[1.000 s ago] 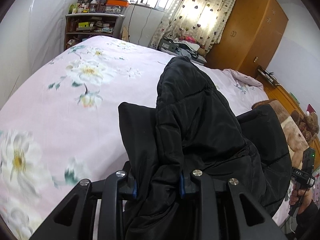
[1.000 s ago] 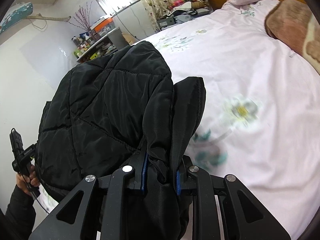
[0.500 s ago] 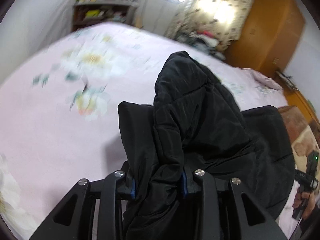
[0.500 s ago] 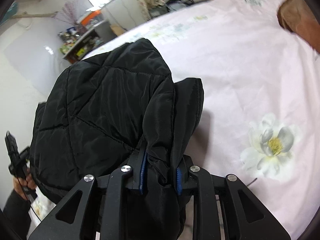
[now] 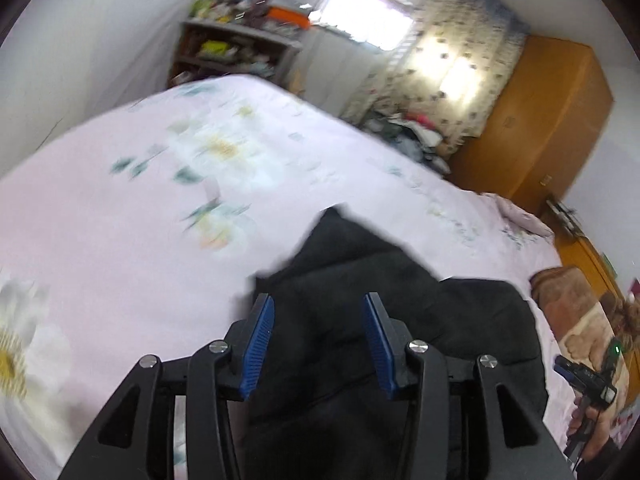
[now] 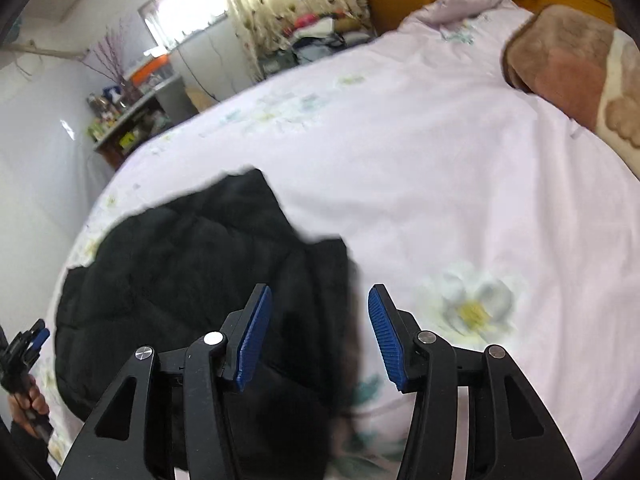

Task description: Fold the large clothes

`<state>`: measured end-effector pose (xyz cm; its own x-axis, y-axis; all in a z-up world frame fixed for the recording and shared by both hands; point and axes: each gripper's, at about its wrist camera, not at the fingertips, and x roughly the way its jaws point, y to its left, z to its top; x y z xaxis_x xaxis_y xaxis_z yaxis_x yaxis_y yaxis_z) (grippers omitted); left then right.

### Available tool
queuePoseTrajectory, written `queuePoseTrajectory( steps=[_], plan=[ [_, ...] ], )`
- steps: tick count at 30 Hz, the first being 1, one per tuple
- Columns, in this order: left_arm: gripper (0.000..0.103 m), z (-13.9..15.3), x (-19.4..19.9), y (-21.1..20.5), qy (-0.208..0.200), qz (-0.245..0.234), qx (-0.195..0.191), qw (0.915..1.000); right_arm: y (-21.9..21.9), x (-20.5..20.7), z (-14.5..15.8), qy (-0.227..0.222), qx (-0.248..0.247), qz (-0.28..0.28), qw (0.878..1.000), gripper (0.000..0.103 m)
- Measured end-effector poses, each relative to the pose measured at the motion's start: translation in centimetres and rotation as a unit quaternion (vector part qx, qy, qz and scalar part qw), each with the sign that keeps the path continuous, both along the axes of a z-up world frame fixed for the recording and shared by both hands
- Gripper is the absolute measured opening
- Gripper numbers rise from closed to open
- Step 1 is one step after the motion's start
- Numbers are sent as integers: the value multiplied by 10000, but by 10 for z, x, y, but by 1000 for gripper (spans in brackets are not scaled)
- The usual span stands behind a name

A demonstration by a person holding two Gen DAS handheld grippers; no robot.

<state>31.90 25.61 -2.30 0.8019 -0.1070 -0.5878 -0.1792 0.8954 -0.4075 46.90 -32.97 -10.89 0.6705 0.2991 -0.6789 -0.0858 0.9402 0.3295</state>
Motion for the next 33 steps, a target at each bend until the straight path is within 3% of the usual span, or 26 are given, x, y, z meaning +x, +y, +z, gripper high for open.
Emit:
queuePoseTrajectory(
  steps=[3, 6, 8, 12, 17, 26, 33],
  plan=[
    [49, 3, 41, -32, 85, -341, 551, 9979, 47, 17, 4, -129, -280, 479, 9984, 51],
    [49, -23, 77, -46, 593, -225, 1193, 9908, 78, 41, -12, 56, -493, 630, 9968, 51],
    [51, -46, 89, -43, 858, -119, 1327, 9874, 86, 57, -30, 197, -751, 631, 9950, 51],
    [51, -54, 90, -45, 780, 31, 1318, 9882, 76, 60, -52, 272, -828, 536, 9947, 51],
    [51, -41, 83, -51, 853, 13, 1438, 9859, 80, 56, -38, 291, -1021, 463, 9933, 51],
    [50, 24, -1, -69, 535, 94, 1392, 9888, 69, -27, 22, -146, -1049, 430, 9934, 53],
    [51, 52, -81, -106, 476, -28, 1462, 9881, 84, -117, 60, -522, -1059, 617, 9911, 53]
  ],
)
